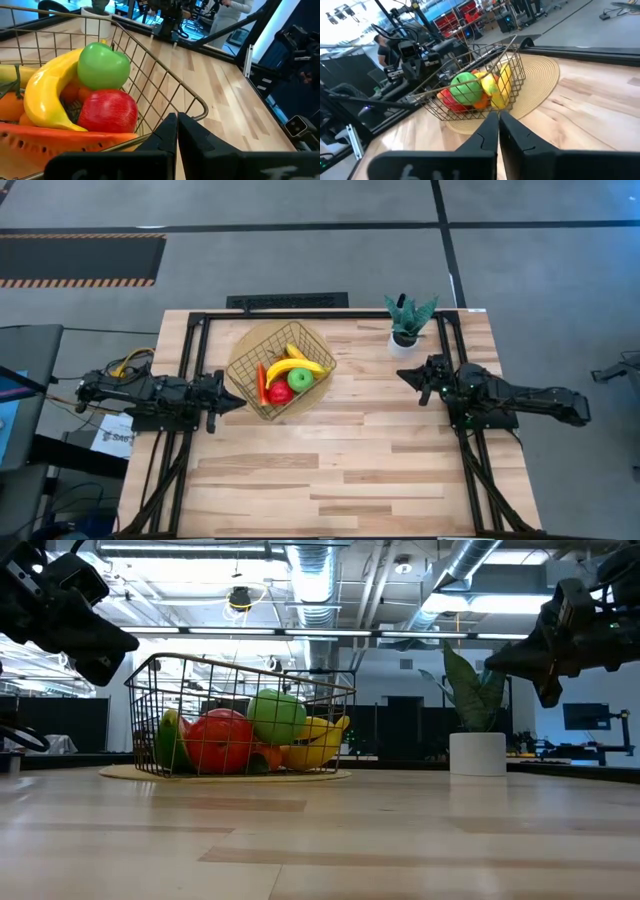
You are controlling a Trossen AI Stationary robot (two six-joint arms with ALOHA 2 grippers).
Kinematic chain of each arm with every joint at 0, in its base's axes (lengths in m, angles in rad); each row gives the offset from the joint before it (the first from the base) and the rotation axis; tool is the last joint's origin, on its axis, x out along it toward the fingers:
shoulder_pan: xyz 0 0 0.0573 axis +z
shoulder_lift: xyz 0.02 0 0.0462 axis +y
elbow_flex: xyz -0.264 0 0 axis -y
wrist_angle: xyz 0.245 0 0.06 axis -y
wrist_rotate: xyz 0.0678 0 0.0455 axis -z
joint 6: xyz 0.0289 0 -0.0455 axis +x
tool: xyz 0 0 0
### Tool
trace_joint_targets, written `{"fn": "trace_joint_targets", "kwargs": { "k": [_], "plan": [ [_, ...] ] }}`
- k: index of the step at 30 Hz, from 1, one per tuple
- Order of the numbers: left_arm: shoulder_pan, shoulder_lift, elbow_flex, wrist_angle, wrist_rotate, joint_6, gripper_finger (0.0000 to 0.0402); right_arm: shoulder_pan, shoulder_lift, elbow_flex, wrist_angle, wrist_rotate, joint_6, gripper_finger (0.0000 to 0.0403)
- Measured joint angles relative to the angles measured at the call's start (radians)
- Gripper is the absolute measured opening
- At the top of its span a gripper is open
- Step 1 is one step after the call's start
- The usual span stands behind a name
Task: Build produce basket
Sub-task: Return to Home Position
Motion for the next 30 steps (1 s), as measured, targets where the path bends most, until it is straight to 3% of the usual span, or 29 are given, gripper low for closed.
{"fn": "trace_joint_targets", "kwargs": {
  "k": [30],
  "plan": [
    [0.0, 0.0, -0.002, -0.003, -0.003, 0.018, 0.0, 0.0, 0.007, -0.002, 0.0, -0.001, -0.003, 0.0032]
  ]
}}
